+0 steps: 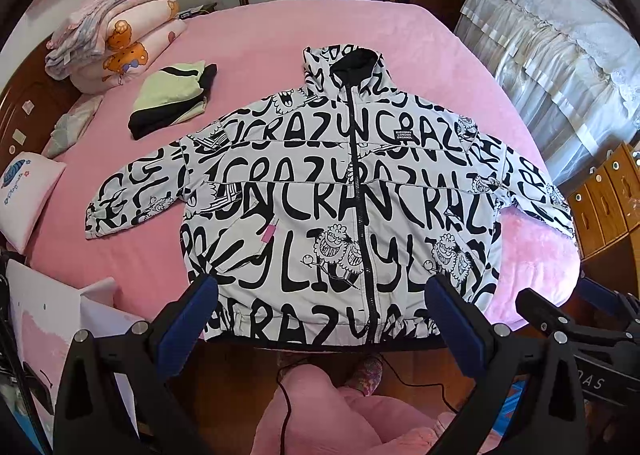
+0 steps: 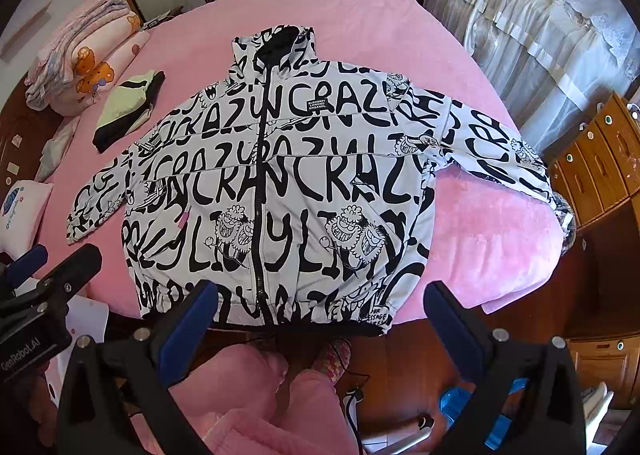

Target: Fold large clothes

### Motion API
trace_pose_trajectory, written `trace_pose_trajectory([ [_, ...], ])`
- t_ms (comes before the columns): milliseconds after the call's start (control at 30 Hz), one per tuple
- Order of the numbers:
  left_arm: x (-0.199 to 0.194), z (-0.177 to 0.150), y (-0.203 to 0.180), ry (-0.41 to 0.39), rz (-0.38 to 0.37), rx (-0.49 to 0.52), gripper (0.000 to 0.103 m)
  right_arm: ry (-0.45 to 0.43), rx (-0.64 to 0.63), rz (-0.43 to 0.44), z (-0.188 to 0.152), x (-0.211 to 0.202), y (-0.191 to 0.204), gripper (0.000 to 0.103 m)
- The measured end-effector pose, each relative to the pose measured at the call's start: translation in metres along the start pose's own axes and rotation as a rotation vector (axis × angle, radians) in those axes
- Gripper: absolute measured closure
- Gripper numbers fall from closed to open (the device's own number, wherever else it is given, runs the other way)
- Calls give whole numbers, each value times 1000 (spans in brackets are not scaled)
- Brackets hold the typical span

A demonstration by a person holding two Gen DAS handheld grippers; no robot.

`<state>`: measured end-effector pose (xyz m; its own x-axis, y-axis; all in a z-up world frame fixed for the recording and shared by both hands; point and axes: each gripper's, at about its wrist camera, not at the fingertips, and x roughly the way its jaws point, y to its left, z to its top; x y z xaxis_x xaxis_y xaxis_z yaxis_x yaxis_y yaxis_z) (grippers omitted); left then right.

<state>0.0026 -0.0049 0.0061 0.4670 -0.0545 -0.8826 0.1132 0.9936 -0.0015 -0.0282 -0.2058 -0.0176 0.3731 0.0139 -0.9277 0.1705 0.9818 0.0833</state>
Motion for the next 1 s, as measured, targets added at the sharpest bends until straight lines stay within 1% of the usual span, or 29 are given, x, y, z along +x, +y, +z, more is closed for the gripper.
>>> trace_pose_trajectory([
  [333, -3, -5, 1, -6, -23, -20, 1, -3, 0, 3, 1, 0, 0, 0],
  [467, -4, -2, 9, -17, -32, -41, 1, -2, -12, 1, 3, 0, 3, 0],
  [600, -2, 2, 22, -6, -35, -63, 1, -6, -13, -3, 11, 0, 10, 0],
  [667, 1, 5, 32, -6, -30, -80, 1, -8, -14, -4, 11, 2, 11, 0],
  [800, 11, 10, 56, 15, -53, -116, 1, -8, -10, -5, 13, 6, 16, 0],
  [900, 21, 14, 80, 42, -58, -145, 1, -9, -5, -7, 19, 10, 30, 0],
  [1000, 34, 19, 112, 75, -70, -191, 1, -7, -7, -9, 26, 15, 49, 0],
])
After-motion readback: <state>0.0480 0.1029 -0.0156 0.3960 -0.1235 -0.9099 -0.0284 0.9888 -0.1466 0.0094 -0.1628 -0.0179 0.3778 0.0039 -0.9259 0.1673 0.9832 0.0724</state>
